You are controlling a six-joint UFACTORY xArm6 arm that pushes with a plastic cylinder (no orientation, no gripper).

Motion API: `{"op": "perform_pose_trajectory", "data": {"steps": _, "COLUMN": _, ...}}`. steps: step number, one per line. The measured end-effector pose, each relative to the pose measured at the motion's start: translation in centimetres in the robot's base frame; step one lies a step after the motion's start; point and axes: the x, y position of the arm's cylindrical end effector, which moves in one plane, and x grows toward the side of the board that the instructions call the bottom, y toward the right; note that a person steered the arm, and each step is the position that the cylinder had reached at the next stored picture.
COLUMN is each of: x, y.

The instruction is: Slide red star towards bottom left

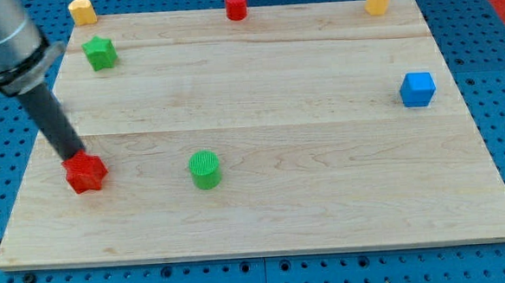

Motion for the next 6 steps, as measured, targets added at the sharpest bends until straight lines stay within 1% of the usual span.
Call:
{"op": "perform_pose_trajectory", "data": {"steps": 1, "x": -1.7, "y": 3.8}}
{"op": "perform_pose_trajectory", "data": {"steps": 2, "x": -1.6, "y": 6.8}}
{"op": "perform_pose_trajectory", "data": {"steps": 3, "x": 1.5, "y": 7.3}}
{"op": "perform_pose_trajectory", "data": {"steps": 4, "x": 2.2, "y": 5.8}}
{"op": "perform_pose_trajectory", "data": {"steps": 6, "x": 2.2, "y": 1.5}}
